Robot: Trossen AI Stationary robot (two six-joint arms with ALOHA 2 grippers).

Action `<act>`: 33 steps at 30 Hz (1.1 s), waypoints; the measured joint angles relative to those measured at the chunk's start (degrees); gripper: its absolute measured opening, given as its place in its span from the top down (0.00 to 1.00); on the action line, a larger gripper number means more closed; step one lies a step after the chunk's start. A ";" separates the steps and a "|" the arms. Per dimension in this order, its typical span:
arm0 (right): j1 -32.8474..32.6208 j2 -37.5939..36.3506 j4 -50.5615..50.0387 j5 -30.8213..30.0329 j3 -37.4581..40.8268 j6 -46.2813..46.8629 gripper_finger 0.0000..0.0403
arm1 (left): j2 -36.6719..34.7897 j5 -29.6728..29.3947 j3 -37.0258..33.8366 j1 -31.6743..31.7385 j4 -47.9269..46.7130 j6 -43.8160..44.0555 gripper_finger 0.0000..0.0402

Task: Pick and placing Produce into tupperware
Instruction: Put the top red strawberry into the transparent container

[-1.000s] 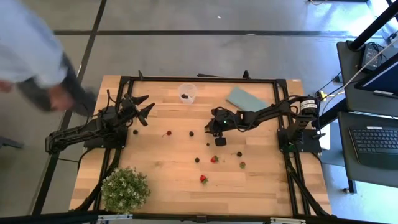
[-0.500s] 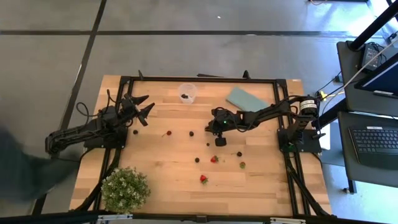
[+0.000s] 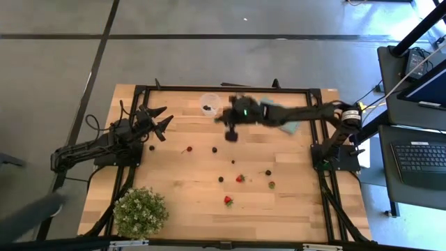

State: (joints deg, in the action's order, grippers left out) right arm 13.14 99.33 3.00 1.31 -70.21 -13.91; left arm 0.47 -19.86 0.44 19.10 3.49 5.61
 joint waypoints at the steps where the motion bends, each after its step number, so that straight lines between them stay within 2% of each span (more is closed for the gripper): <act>1: 1.18 0.00 -2.69 0.55 -3.30 1.44 0.99 | -0.02 -0.01 0.00 0.00 0.00 0.00 0.38; 5: 5.48 0.94 -9.07 3.95 -13.24 7.06 1.00 | -0.01 -0.02 0.00 0.00 0.00 -0.11 0.38; 9: 7.85 2.99 -7.88 6.18 -18.10 10.33 1.00 | -0.02 -0.11 -0.02 0.00 0.00 -0.15 0.38; 21: 10.00 18.65 -15.53 6.03 -27.44 11.74 1.00 | -0.02 -0.37 -0.01 0.00 0.00 -0.15 0.38; 33: 13.01 25.38 -25.01 5.71 -33.75 13.43 1.00 | -0.01 -0.33 0.00 0.00 0.00 -0.15 0.38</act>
State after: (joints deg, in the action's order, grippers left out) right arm 26.15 124.71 -22.00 7.02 -103.96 -0.48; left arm 0.46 -20.18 0.45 19.09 3.49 5.46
